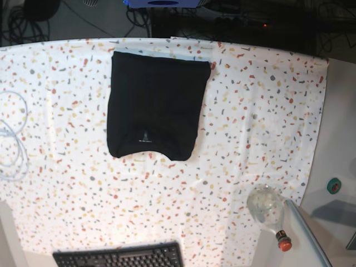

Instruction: Layout the t-shirt on the table in an organized manner, then fold the t-shirt properly

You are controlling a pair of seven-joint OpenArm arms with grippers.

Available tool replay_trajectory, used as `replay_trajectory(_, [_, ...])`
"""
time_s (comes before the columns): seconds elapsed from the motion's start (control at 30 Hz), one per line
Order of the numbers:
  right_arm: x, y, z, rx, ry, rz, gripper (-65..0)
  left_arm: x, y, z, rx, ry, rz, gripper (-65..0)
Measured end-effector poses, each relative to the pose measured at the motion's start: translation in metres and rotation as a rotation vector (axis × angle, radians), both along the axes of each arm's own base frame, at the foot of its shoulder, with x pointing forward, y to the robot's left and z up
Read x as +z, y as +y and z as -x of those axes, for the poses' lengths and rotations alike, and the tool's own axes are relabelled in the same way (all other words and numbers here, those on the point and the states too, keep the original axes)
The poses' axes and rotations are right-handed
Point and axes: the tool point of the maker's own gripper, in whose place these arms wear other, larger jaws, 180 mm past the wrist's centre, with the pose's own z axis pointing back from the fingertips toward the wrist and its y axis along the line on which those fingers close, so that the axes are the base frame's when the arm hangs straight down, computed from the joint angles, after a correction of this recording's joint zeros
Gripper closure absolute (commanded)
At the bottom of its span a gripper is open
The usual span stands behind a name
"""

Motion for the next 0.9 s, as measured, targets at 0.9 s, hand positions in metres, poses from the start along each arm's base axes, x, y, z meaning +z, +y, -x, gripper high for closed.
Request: replay_trajectory(0.9, [-0.054,-0.013,-0.061,0.378,-0.020,0.022,0.0,-0.084,0.011,-0.011,0.312,0.142,-0.380,0.0])
